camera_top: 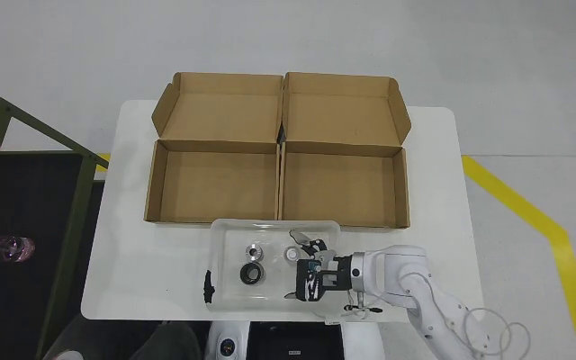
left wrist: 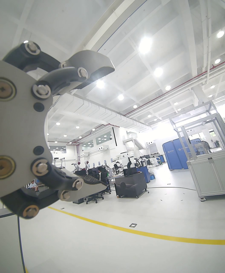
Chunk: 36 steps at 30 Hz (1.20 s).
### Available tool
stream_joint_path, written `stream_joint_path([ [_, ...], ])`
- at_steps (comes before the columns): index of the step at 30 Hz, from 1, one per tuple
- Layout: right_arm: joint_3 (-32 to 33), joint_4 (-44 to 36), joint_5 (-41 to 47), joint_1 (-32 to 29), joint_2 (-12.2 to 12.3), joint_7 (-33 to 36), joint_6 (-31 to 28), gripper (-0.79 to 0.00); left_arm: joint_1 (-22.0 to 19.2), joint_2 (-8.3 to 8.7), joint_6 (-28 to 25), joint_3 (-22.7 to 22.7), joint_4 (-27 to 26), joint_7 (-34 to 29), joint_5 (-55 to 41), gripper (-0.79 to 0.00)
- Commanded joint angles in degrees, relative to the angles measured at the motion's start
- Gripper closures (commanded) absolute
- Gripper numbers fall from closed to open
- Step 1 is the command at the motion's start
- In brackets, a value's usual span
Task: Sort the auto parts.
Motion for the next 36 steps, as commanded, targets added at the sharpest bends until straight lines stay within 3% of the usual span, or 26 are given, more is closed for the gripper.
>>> stream_joint_path([
  [1,-0.42,0.59,0.08,0.43,-0.02,0.14,0.26,-0.785,0.00,0.00,0.00,0.00,0.00,0.00,0.00,-0.785],
  [4,-1.07,1.53,-0.07,1.21,-0.09,0.45,0.97,-0.757,0.00,0.00,0.00,0.00,0.00,0.00,0.00,-0.785],
  [12,-2.33,3.88,-0.36,2.38,-0.17,0.42,2.97,-0.416,0.00,0.00,0.00,0.00,0.00,0.00,0.00,-0.785],
  [19,-2.44,4.78,-1.17,2.80,-0.09,0.11,5.07,-0.249,0.00,0.00,0.00,0.00,0.00,0.00,0.00,-0.785],
  [23,-2.57,4.92,-1.15,2.97,-0.02,-0.56,5.24,-0.012,0.00,0.00,0.00,0.00,0.00,0.00,0.00,-0.785],
  [36,-0.97,0.86,1.18,2.31,0.74,-5.18,2.26,0.000,0.00,0.00,0.00,0.00,0.00,0.00,0.00,-0.785],
])
